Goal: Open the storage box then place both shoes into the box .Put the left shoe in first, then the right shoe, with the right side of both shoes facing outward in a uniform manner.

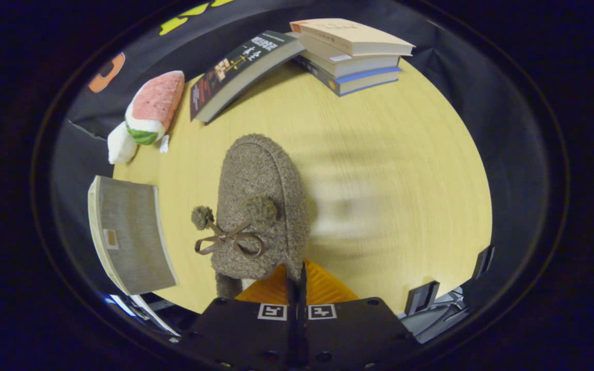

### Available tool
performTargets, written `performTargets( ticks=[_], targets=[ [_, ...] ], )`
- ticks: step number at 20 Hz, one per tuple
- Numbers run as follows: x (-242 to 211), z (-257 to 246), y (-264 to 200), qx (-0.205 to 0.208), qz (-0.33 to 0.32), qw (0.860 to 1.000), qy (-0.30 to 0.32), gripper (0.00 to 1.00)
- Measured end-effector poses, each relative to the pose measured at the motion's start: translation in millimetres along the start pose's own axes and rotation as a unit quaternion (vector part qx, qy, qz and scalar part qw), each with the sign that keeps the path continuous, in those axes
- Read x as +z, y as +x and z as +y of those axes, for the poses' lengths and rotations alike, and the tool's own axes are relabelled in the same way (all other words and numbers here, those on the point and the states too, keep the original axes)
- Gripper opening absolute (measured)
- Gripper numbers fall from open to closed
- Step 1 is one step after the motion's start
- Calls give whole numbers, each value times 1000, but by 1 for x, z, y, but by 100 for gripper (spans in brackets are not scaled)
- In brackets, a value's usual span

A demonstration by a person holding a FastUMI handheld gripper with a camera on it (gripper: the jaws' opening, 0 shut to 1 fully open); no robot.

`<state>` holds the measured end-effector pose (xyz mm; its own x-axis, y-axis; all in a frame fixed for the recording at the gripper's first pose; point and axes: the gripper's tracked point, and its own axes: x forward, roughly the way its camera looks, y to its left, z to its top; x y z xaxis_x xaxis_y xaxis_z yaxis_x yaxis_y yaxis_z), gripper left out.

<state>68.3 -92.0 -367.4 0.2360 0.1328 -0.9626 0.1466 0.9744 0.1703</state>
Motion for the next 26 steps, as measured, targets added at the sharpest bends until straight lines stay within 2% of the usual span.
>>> performTargets(
  ticks=[7, 15, 19, 24, 26],
  targets=[
    [8, 96, -69, 21, -53, 997, -43, 0],
    [-9, 237, -101, 71, -68, 989, -114, 0],
    [-27, 302, -89, 88, -55, 987, -122, 0],
    [-55, 345, -42, 58, -20, 992, -113, 0],
    [-62, 348, -24, 28, -11, 994, -108, 0]
  ],
)
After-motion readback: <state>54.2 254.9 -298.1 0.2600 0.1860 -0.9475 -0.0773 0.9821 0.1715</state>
